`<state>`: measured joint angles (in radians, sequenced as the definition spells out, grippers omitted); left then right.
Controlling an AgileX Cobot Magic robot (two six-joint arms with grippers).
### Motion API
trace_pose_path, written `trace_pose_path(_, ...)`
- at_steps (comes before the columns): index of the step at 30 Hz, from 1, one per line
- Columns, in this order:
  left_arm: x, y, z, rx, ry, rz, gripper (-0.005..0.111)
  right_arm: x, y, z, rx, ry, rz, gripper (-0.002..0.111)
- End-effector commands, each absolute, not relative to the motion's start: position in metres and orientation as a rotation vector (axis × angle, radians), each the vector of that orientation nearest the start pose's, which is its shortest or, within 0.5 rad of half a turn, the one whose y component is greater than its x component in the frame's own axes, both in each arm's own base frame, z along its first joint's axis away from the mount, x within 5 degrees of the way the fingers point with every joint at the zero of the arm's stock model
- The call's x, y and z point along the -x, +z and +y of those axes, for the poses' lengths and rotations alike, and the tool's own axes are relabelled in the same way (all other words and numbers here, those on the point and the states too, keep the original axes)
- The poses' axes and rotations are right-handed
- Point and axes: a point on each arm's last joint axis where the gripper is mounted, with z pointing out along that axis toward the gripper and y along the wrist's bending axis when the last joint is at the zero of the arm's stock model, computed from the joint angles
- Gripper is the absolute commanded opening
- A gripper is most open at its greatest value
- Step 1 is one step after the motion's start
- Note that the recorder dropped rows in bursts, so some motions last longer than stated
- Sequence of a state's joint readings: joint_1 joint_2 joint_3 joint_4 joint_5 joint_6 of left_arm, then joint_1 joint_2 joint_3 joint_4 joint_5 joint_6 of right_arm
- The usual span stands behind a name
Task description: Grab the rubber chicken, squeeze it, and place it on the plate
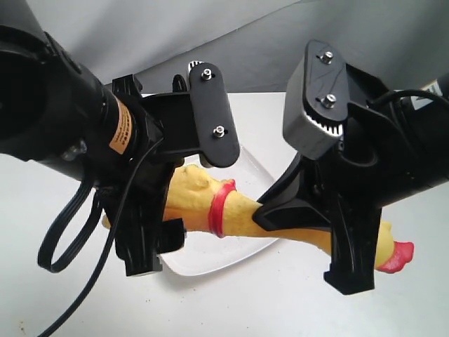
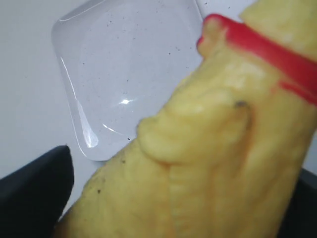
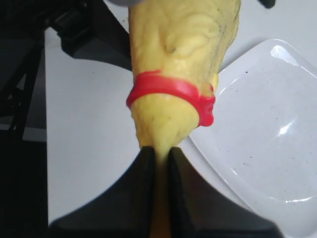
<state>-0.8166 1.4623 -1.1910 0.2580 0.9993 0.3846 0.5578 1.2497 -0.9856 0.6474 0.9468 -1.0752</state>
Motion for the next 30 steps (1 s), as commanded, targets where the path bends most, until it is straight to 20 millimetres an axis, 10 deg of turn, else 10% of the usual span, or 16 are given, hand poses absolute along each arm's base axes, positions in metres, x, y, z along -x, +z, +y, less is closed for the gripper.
trace_pose_path(1, -0.2140, 0.3041, -0.1986, -1.618, 0.209, 2.166, 0.034, -0.1790, 0.3175, 0.1656, 1.568, 0.627, 1.923, 0.000)
trace_pose_path(3, -0.2135, 0.3038, -0.1979, -1.622, 0.213, 2.174, 0.000, -0.1790, 0.3175, 0.1656, 1.568, 0.627, 1.923, 0.000)
trace_pose_path(16, -0.2149, 0.3044, -0.1974, -1.626, 0.235, 2.157, 0.004, -0.1790, 0.3175, 0.1656, 1.568, 0.627, 1.923, 0.000)
trace_pose_path(20, -0.2150, 0.3045, -0.1976, -1.625, 0.234, 2.155, 0.032, -0.1790, 0.3175, 0.1656, 1.568, 0.627, 1.923, 0.000)
trace_pose_path(25, -0.2156, 0.3049, -0.1985, -1.590, 0.220, 2.165, 0.100, -0.1790, 0.3175, 0.1656, 1.568, 0.627, 1.923, 0.000)
trace_pose_path(30, -0.2168, 0.3055, -0.1983, -1.554, 0.225, 2.174, 0.104, -0.1799, 0.3178, 0.1657, 1.559, 0.621, 1.920, 0.000)
